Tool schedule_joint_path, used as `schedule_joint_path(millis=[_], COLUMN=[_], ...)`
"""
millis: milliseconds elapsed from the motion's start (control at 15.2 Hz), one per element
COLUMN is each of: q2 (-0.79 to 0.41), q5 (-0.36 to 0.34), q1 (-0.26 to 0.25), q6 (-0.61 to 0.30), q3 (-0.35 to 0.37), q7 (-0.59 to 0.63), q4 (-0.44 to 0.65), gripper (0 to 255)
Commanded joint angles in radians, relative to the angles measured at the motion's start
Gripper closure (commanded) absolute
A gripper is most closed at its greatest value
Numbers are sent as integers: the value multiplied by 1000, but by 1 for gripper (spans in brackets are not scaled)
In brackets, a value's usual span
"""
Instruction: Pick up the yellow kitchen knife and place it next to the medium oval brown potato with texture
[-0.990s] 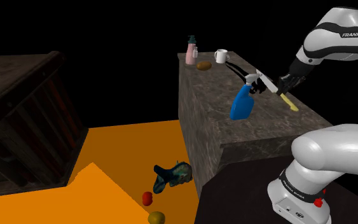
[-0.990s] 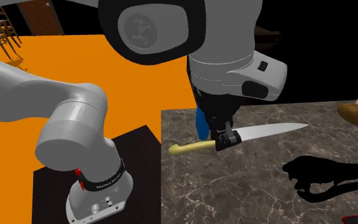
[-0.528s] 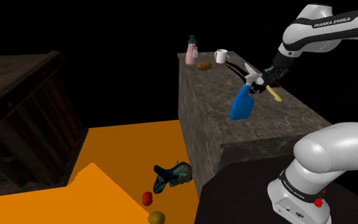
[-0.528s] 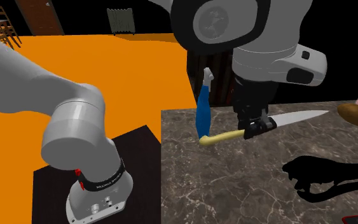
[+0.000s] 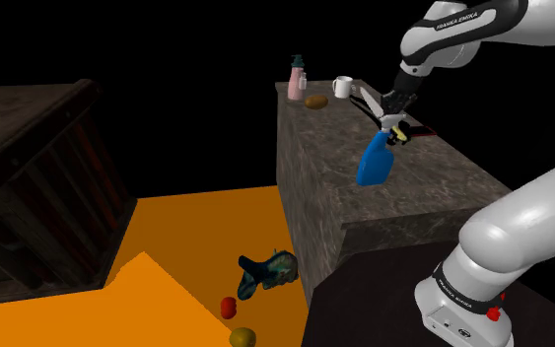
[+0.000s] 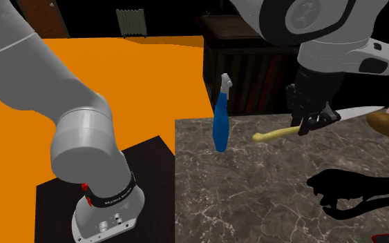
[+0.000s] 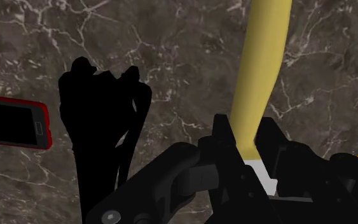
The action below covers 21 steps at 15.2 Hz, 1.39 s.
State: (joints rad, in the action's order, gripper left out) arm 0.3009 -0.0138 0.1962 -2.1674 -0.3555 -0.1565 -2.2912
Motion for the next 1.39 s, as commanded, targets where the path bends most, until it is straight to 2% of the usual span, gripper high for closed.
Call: schedule_joint_path(millis=[0, 528, 792, 1056, 1320], q2=[-83, -401, -567, -748, -754], q5=[30, 155, 210, 255, 260], q1=[-17, -46, -33, -3, -4], q6=[-12, 39, 97, 183, 133], q3=[-6, -2, 9, 27, 31], q7=[-8, -30, -32, -21, -28], q4=[67, 416, 629, 890, 846], gripper=[255, 255, 255, 255, 255])
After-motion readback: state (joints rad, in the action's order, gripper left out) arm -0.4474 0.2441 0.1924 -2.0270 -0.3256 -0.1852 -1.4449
